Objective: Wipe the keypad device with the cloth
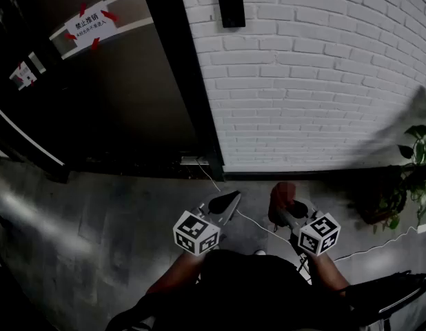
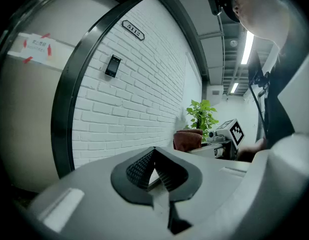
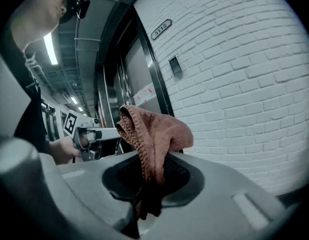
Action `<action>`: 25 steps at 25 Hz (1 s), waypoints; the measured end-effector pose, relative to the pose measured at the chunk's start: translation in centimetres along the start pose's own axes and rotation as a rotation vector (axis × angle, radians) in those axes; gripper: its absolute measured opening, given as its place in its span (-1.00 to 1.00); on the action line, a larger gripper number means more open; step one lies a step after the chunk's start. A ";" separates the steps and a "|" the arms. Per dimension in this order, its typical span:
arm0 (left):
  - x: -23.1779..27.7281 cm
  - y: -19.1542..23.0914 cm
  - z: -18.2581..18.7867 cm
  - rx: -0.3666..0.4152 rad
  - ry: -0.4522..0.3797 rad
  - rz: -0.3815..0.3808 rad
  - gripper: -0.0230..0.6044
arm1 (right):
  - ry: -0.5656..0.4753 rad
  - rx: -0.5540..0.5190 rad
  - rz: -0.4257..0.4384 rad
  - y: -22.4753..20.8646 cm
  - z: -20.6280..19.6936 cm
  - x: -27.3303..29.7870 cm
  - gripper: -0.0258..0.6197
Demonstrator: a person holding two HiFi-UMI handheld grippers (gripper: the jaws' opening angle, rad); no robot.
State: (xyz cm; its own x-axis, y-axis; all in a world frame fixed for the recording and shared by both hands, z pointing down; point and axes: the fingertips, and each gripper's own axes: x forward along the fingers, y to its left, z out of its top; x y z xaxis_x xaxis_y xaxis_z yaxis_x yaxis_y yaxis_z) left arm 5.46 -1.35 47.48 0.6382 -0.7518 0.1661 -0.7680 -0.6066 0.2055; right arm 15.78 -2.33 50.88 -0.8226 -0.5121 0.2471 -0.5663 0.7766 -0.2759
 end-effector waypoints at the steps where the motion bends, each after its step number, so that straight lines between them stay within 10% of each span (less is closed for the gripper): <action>1: 0.2 -0.3 -0.2 0.000 -0.001 0.005 -0.87 | 0.002 -0.006 0.004 -0.3 -0.2 -0.2 -0.73; 12: 0.6 0.1 -0.5 0.010 0.028 0.044 -0.87 | 0.010 -0.022 0.060 -1.3 -0.6 1.4 -0.73; 25: 1.3 12.7 5.3 0.066 -0.022 -0.057 -0.87 | -0.038 -0.030 -0.045 -2.0 4.1 12.6 -0.73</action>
State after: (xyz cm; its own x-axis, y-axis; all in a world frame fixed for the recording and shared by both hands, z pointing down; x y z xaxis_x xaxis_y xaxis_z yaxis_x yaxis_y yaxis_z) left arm -3.73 -11.37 45.22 0.6803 -0.7204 0.1346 -0.7327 -0.6638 0.1503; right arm 6.37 -11.86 50.74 -0.7979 -0.5598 0.2233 -0.6016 0.7629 -0.2370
